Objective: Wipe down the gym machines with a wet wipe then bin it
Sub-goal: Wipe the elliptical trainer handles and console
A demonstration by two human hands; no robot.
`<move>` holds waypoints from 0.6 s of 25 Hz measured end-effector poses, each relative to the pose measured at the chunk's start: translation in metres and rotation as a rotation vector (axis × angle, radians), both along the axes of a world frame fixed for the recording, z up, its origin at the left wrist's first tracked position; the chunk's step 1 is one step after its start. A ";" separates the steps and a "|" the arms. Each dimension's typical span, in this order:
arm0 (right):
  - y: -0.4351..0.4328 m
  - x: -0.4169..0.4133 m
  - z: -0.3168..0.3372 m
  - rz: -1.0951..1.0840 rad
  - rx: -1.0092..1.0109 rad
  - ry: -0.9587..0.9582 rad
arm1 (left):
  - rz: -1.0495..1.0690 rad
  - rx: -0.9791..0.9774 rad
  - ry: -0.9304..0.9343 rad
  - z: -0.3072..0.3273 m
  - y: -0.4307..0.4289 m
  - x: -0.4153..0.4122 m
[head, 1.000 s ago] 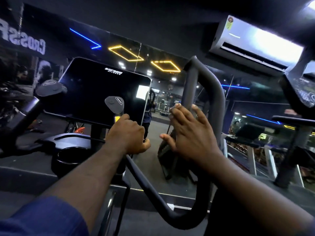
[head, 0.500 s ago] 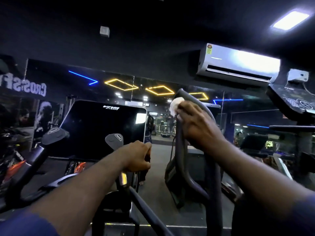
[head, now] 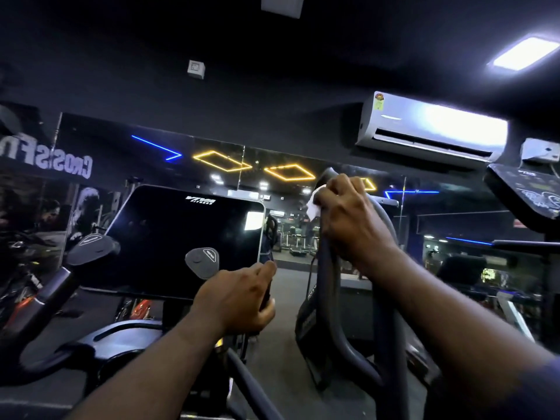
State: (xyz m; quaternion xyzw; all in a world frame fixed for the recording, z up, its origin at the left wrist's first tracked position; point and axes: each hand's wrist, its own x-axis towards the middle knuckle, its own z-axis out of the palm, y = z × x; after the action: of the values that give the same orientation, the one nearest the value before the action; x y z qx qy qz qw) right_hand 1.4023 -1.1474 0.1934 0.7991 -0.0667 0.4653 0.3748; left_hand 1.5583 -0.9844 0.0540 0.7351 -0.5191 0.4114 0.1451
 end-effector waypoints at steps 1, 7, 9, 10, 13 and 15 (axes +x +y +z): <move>-0.003 -0.001 -0.008 0.009 0.053 0.000 | 0.008 -0.001 -0.015 -0.001 0.001 -0.001; 0.014 -0.014 -0.033 0.380 0.352 -0.217 | 0.037 0.022 0.058 0.001 -0.001 -0.003; 0.011 -0.006 -0.001 0.299 0.343 -0.240 | 0.002 0.010 0.162 0.006 -0.003 -0.003; 0.010 -0.003 0.005 0.279 0.350 -0.243 | -0.041 -0.016 0.247 0.009 -0.003 -0.002; 0.009 -0.007 -0.028 0.344 0.352 -0.240 | -0.360 -0.279 0.731 0.016 -0.014 -0.001; 0.015 -0.020 -0.077 0.498 0.458 -0.311 | -0.590 -0.499 1.154 0.023 -0.024 -0.017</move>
State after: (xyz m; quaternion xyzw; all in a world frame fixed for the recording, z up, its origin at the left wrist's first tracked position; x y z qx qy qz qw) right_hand 1.3819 -1.1327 0.1165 0.7738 -0.0286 0.6310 0.0469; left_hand 1.5414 -1.0084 0.0773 0.6091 -0.4267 0.0051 0.6685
